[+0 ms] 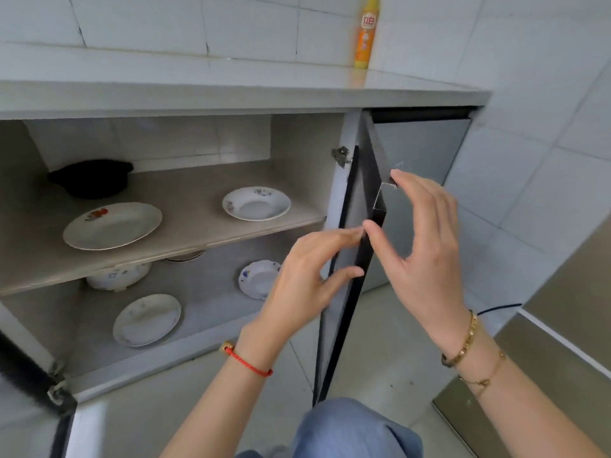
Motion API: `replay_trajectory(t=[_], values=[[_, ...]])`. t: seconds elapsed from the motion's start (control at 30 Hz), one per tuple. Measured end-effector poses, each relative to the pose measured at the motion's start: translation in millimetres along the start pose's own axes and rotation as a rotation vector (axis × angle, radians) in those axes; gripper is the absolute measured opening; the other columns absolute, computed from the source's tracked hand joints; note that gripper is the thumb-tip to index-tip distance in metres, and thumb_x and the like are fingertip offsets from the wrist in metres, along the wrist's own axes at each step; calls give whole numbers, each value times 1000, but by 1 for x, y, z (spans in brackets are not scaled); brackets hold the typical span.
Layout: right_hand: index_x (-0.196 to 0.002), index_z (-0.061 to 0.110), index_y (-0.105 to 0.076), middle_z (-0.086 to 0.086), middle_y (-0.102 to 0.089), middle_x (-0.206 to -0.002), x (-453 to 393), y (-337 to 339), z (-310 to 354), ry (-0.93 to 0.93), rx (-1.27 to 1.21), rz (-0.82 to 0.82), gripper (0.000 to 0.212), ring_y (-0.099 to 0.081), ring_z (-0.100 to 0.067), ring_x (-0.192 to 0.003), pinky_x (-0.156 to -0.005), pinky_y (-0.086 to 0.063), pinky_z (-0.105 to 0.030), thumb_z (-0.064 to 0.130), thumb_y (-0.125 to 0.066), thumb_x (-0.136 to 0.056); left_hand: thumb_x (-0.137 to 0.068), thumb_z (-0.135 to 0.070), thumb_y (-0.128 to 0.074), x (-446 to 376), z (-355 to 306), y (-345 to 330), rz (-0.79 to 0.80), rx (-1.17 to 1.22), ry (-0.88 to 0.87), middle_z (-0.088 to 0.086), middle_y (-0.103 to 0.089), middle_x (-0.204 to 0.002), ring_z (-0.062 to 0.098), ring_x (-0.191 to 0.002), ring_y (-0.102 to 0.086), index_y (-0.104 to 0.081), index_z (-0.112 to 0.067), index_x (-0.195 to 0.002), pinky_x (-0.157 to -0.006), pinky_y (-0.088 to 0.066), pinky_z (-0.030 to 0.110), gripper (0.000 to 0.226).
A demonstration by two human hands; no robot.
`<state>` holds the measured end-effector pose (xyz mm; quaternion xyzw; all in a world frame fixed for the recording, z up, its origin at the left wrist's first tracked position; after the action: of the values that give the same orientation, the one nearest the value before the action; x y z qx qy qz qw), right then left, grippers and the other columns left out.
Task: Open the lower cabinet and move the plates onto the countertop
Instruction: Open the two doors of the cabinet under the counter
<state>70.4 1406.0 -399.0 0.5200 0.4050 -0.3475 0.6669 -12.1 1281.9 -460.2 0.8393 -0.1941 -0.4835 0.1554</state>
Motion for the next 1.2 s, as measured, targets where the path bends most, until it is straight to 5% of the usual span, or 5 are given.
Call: replay_trajectory(t=[0.2, 0.43, 0.73, 1.2], values=[[-139, 9, -41, -2, -49, -135, 11, 42, -37, -75, 137, 16, 52, -43, -18, -126, -111, -27, -24, 28, -59, -94, -86, -35, -70, -15, -28, -56, -4, -49, -109, -9, -56, -137, 5, -131, -47, -57, -17, -130, -111, -36, 38, 49], [-140, 13, -41, -1, -49, -137, 18, 80, -85, -126, 311, 24, 47, -39, -17, -128, -111, -31, -28, 26, -54, -96, -92, -35, -62, -38, -55, -119, 96, -97, -134, -8, -43, -149, 8, -140, -36, -45, -20, -142, -118, -25, 34, 55], [-136, 16, -43, 1, -52, -131, 13, 107, -167, -219, 492, 12, 43, -37, -18, -126, -110, -30, -25, 29, -52, -96, -98, -36, -49, -67, -70, -193, 381, -104, -87, -4, -4, -163, 13, -150, 4, -10, -22, -155, -123, -6, 45, 70], [-137, 18, -43, 0, -52, -132, 8, 108, -210, -272, 455, 19, 45, -38, -16, -123, -105, -35, -29, 27, -53, -95, -98, -24, -50, -93, -69, -224, 423, -95, 1, -3, -5, -163, 21, -151, 3, -10, -21, -155, -122, -8, 47, 69]])
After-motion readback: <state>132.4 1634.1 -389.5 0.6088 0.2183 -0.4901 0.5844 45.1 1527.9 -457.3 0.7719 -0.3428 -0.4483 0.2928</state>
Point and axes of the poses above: each hand's wrist, its own x-axis away from the middle knuckle, its own y-axis out of the back of the hand, z = x × y, the point moved 4 cm from there along -x, towards the middle knuckle
